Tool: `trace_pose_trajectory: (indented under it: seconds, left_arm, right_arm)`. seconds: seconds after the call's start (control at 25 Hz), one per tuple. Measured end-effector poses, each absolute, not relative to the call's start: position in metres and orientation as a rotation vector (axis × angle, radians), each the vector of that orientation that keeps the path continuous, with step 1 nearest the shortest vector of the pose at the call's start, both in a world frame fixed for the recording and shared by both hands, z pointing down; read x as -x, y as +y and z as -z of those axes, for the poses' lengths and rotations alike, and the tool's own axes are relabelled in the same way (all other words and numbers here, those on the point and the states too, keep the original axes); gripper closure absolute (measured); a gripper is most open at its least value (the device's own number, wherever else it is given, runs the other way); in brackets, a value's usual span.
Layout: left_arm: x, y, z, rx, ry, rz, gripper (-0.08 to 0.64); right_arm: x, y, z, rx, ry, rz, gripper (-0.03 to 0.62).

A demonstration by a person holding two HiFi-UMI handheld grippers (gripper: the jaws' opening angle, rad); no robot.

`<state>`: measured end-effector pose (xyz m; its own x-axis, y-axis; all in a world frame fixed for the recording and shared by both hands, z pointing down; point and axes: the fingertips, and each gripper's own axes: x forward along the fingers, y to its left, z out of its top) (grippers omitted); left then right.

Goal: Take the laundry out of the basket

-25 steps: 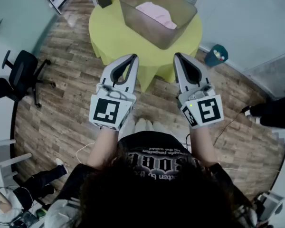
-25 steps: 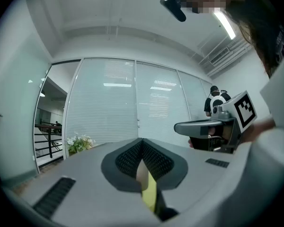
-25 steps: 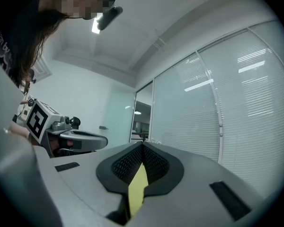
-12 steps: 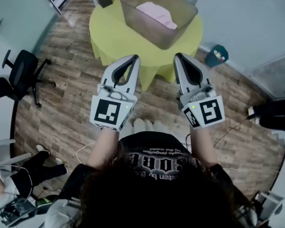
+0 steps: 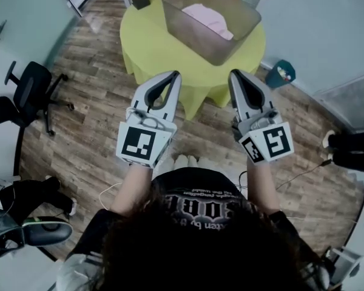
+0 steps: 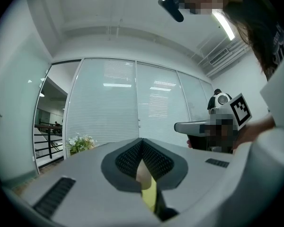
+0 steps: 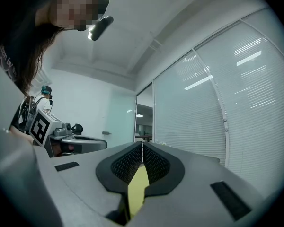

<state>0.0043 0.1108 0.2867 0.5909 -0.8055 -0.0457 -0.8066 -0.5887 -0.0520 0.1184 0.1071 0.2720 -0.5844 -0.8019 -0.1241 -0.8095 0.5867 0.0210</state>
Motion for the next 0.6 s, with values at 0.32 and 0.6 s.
trace_pose_trajectory:
  seconds: [0.32, 0.6]
  left_arm:
    - [0.012, 0.097, -0.291, 2.749, 1.412, -0.058, 0.56]
    - [0.006, 0.069, -0.293, 2.741, 1.425, -0.059, 0.56]
  right_arm:
    - [-0.109, 0.096, -0.277, 1.368, 2.707, -0.105, 0.563]
    - [-0.115, 0.067, -0.276, 1.36, 2.71, -0.118, 0.563]
